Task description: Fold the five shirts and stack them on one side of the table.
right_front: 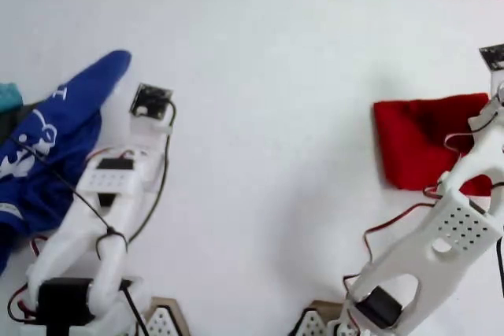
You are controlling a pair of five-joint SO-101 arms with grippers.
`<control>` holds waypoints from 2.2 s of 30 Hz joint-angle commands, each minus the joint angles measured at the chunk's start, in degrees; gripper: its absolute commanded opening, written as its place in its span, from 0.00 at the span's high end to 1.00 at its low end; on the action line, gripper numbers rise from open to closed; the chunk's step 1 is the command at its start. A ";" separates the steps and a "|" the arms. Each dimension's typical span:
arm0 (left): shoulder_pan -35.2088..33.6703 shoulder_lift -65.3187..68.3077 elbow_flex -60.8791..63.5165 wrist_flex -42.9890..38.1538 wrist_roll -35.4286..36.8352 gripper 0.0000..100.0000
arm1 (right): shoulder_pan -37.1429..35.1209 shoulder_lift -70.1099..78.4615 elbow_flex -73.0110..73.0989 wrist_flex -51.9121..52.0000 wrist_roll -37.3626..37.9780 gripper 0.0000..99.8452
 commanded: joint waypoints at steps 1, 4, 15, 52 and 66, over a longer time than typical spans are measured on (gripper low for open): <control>-0.35 -2.02 -0.22 -0.97 0.44 0.97 | -1.80 -0.31 -2.02 -1.10 0.26 0.98; -0.35 -2.02 -0.22 -0.97 0.44 0.97 | -1.80 0.66 -2.02 -1.01 0.18 0.98; -0.09 -2.02 0.22 -1.14 0.35 0.97 | -0.92 -4.44 -5.36 1.27 -5.27 0.73; -42.64 -2.02 -28.26 35.16 -23.30 0.87 | -39.34 -66.95 67.34 13.41 -17.85 0.73; -49.32 -2.02 -16.84 34.64 -23.30 0.74 | -37.14 -69.23 74.99 7.08 -13.89 0.73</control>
